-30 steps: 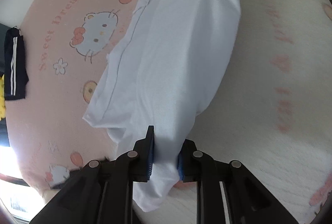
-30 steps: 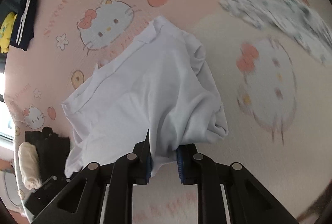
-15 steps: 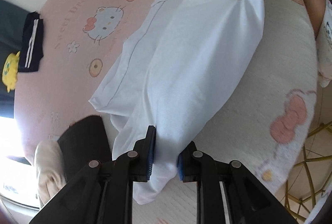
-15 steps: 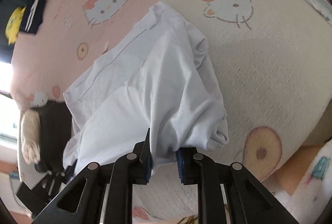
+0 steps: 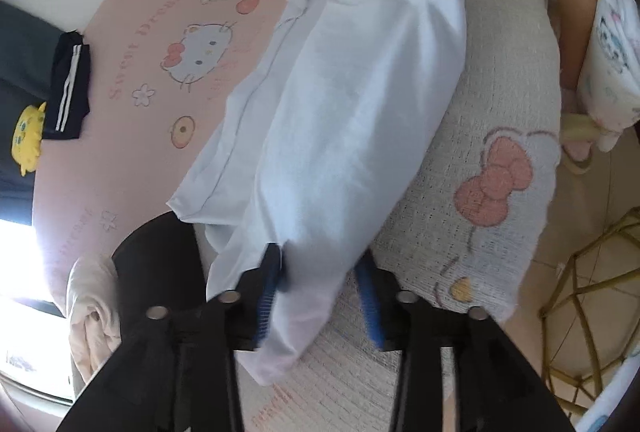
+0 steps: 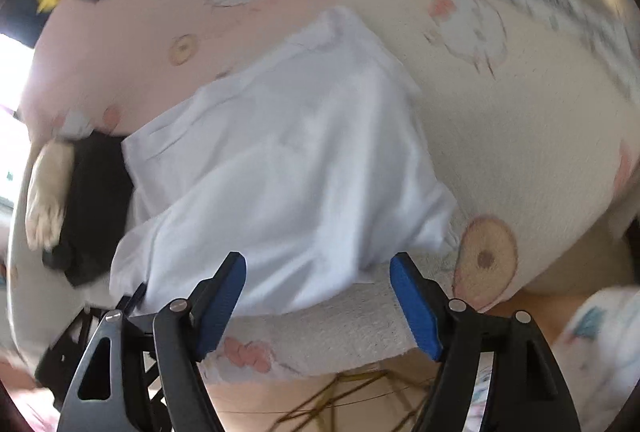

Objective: Fold clothes

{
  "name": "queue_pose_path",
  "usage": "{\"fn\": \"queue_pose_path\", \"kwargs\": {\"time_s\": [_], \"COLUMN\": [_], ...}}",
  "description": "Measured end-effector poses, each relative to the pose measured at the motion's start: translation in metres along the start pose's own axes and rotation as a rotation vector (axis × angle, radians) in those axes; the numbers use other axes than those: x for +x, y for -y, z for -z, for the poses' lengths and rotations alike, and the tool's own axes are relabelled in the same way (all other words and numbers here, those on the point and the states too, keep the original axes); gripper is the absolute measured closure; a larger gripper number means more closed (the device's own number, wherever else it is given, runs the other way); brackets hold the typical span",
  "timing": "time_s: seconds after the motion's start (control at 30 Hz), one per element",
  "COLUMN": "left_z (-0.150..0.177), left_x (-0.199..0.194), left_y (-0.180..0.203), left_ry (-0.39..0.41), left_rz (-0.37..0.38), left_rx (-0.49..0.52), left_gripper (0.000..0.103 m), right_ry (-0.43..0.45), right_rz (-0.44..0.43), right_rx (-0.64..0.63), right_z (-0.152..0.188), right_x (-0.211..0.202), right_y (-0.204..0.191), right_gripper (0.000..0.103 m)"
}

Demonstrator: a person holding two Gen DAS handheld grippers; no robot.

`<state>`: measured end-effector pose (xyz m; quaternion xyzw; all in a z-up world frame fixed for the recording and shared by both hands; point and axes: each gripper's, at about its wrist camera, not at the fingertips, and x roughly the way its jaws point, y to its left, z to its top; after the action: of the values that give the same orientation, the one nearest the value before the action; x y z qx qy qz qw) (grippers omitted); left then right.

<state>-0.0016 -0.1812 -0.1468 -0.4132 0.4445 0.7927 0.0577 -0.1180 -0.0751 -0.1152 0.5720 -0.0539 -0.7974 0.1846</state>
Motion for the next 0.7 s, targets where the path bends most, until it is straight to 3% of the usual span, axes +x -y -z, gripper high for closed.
{"fn": "queue_pose_path", "kwargs": {"time_s": [0.1, 0.33, 0.5, 0.7], "left_z": [0.006, 0.022, 0.03, 0.04], "left_x": [-0.012, -0.022, -0.01, -0.003], "left_y": [0.002, 0.014, 0.011, 0.011], "left_ry": [0.03, 0.107, 0.073, 0.048], "left_rz": [-0.066, -0.244, -0.213, -0.164], "left_rx": [0.018, 0.207, 0.239, 0.253], "left_gripper": [0.032, 0.03, 0.03, 0.03], "right_ry": [0.045, 0.157, 0.183, 0.096], "right_rz": [0.098, 0.333, 0.427, 0.495], "right_rx": [-0.203, -0.779, -1.128, -1.32], "right_z": [0.001, 0.018, 0.057, 0.08], "right_x": [-0.019, -0.025, -0.018, 0.019], "right_y": [-0.03, -0.098, -0.113, -0.111], "right_gripper": [0.027, 0.027, 0.027, 0.027]}}
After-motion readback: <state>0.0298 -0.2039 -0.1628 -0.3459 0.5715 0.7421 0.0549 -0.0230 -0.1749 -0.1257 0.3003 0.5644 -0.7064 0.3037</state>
